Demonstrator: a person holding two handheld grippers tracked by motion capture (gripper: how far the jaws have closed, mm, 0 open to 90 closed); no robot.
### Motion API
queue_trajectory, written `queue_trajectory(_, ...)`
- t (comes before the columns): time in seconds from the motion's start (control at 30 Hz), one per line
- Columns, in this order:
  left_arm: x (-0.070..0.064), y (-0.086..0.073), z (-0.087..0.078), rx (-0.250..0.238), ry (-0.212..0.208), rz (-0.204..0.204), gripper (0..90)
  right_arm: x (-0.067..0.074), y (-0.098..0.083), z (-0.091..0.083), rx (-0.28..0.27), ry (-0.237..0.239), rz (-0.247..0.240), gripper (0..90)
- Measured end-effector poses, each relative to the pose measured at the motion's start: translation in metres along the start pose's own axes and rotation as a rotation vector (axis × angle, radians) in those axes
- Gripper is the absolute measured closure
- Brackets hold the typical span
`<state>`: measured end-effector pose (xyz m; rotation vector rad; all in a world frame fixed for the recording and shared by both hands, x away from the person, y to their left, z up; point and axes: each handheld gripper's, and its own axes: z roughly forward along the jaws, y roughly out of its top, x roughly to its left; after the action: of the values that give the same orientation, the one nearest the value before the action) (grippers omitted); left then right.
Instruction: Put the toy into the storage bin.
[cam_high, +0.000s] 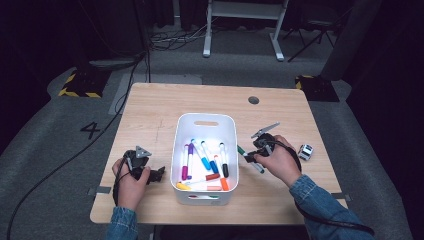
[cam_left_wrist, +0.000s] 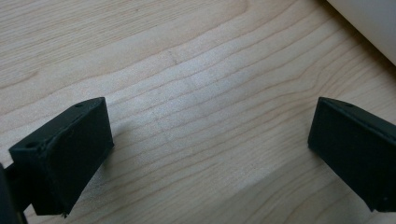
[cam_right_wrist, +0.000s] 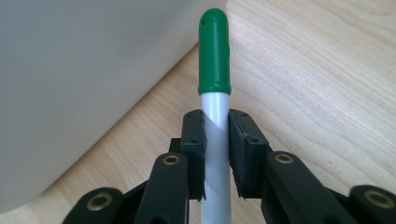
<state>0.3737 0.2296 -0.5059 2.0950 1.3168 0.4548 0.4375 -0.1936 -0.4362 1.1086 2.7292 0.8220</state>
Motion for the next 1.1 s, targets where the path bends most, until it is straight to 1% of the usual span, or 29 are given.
queue_trajectory(0.07, 0.0, 0.0, 0.0, 0.0, 0.0, 0.0, 0.0, 0.001, 0.001, -0.005, -0.013, 0.001, -0.001, 77.2)
queue_trajectory(0.17, 0.0, 0.0, 0.0, -0.001, 0.001, 0.0, 0.0, 0.001, 0.002, -0.015, -0.044, 0.014, -0.006, 77.2)
queue_trajectory(0.23, 0.0, 0.0, 0.0, -0.003, 0.003, 0.0, 0.0, 0.003, 0.003, -0.022, -0.06, 0.015, 0.004, 77.2)
queue_trajectory(0.37, 0.0, 0.0, 0.0, -0.003, 0.003, 0.0, 0.0, 0.007, 0.005, -0.037, -0.093, 0.027, -0.006, 77.3)
queue_trajectory(0.43, 0.0, 0.0, 0.0, -0.003, 0.003, 0.0, 0.0, 0.009, 0.006, -0.043, -0.096, 0.025, -0.009, 77.2)
queue_trajectory(0.5, 0.0, 0.0, 0.0, -0.003, 0.003, 0.0, 0.0, 0.012, 0.008, -0.05, -0.109, 0.035, -0.009, 77.2)
queue_trajectory(0.53, 0.0, 0.0, 0.0, -0.001, 0.001, 0.0, 0.0, 0.012, 0.008, -0.053, -0.111, 0.03, -0.011, 77.2)
queue_trajectory(0.57, 0.0, 0.0, 0.0, -0.001, 0.001, 0.0, 0.0, 0.012, 0.008, -0.053, -0.111, 0.03, -0.011, 77.2)
queue_trajectory(0.6, 0.0, 0.0, 0.0, -0.003, 0.003, 0.0, 0.0, 0.016, 0.009, -0.061, -0.127, 0.039, -0.008, 77.3)
queue_trajectory(0.8, 0.0, 0.0, 0.0, 0.0, 0.004, 0.001, 0.0, 0.023, 0.013, -0.079, -0.161, 0.055, -0.014, 77.2)
queue_trajectory(0.83, 0.0, 0.0, 0.0, -0.001, 0.001, 0.0, 0.0, 0.024, 0.014, -0.082, -0.165, 0.052, -0.025, 77.2)
queue_trajectory(0.93, 0.0, 0.0, 0.0, -0.002, 0.003, 0.001, 0.1, 0.029, 0.016, -0.089, -0.177, 0.06, -0.028, 77.2)
queue_trajectory(1.07, 0.0, 0.0, 0.0, 0.0, 0.0, 0.001, 0.0, 0.036, 0.019, -0.094, -0.18, 0.071, -0.045, 77.2)
queue_trajectory(1.1, 0.0, 0.0, 0.0, -0.003, 0.003, 0.0, 0.0, 0.038, 0.02, -0.095, -0.184, 0.075, -0.059, 77.2)
